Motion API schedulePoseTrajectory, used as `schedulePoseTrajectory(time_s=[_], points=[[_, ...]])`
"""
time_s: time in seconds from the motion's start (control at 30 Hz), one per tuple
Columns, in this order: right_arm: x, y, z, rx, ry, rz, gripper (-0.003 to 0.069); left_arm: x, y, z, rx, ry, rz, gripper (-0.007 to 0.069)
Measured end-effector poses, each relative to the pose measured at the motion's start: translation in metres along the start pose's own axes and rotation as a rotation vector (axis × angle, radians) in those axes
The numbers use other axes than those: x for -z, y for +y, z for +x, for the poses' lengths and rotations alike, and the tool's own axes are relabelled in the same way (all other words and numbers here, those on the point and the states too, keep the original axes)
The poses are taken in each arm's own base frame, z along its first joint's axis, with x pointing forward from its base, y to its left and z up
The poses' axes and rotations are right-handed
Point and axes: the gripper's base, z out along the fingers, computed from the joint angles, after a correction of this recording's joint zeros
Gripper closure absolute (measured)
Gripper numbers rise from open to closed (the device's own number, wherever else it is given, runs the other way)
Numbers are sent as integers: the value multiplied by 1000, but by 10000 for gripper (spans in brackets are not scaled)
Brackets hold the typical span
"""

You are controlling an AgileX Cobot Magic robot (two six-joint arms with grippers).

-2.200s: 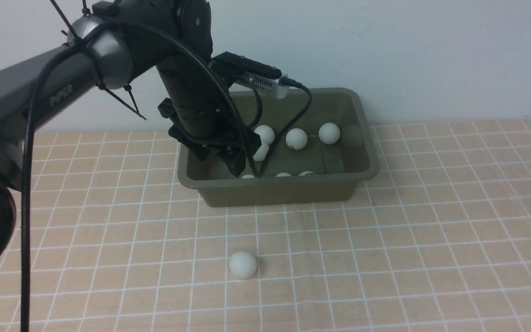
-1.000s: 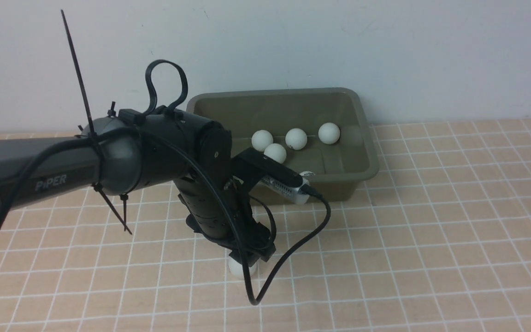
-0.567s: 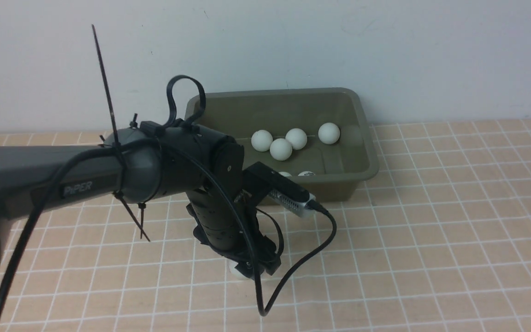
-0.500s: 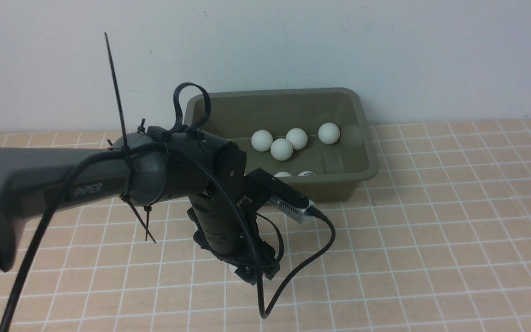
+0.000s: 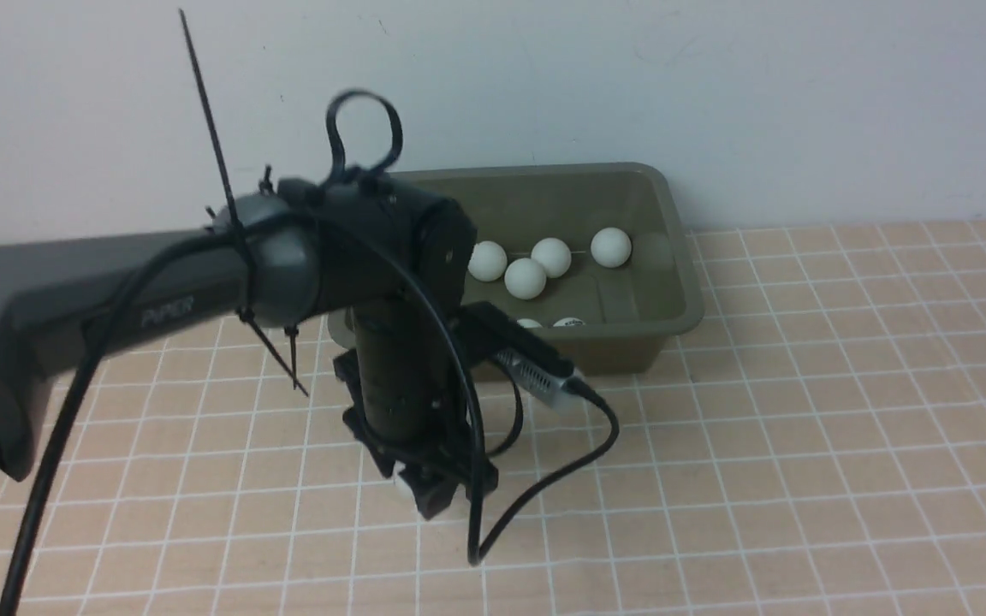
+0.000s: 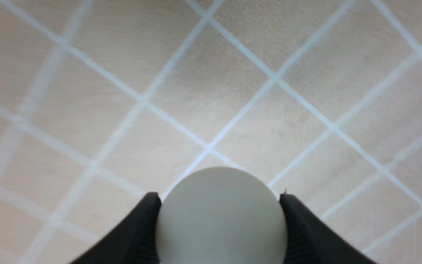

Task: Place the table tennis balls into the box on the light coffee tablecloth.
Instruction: 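Reach for and grasp a ping pong ball on the table beside the basket, then drop the ball into the bin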

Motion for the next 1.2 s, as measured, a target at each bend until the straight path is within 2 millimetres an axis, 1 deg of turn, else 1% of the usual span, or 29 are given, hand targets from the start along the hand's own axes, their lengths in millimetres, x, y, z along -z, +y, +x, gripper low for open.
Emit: schedulePoseTrajectory(time_s=[0.07,0.1,0.13,0.2,0.23,0.27,0.33,0.37,0.4,0.47,0.53,0.57,0.6,0.63,0.7,0.73,0.8,0.87,0.97,1.03,1.13,1.2], points=[[0,0,0,0,0,0,677,33,6,-13,-54,-83,-63,312],[0,0,0,0,0,0,677,35,7,-14,-56,-91,-70,312],[0,0,0,0,0,0,677,54,12,-21,-73,-147,-124,312],[0,0,0,0,0,0,677,79,19,-30,-66,-231,-206,312],[0,0,0,0,0,0,677,79,19,-30,-62,-237,-207,312],[0,0,0,0,0,0,677,90,24,-37,-34,-327,-250,312],[0,0,0,0,0,0,677,98,32,-48,28,-454,-278,312],[0,0,0,0,0,0,677,99,33,-49,33,-473,-280,312],[0,0,0,0,0,-1,677,97,38,-54,71,-522,-281,312],[0,1,0,-3,-1,-7,677,89,48,-61,134,-569,-270,312],[0,2,0,-8,-4,-20,677,72,63,-68,212,-599,-239,312],[0,2,0,-9,-4,-22,677,68,65,-69,218,-596,-235,312],[0,3,-1,-12,-6,-31,677,55,74,-73,267,-605,-203,312],[0,3,-1,-13,-6,-32,677,46,79,-74,293,-601,-182,312],[0,3,-1,-14,-7,-36,677,35,84,-76,318,-591,-160,312],[0,4,-1,-16,-7,-41,677,20,89,-77,341,-567,-133,297],[0,4,-1,-16,-7,-41,677,9,93,-78,355,-546,-120,270],[0,4,-1,-17,-8,-42,677,1,96,-78,368,-525,-107,210],[0,4,-1,-17,-8,-42,677,0,97,-76,375,-516,-105,150],[0,4,-1,-17,-8,-42,677,5,97,-76,378,-504,-102,125],[0,4,-1,-17,-8,-42,677,19,98,-72,370,-458,-115,138],[0,3,-1,-11,-7,-37,677,36,100,-65,359,-423,-146,197]])
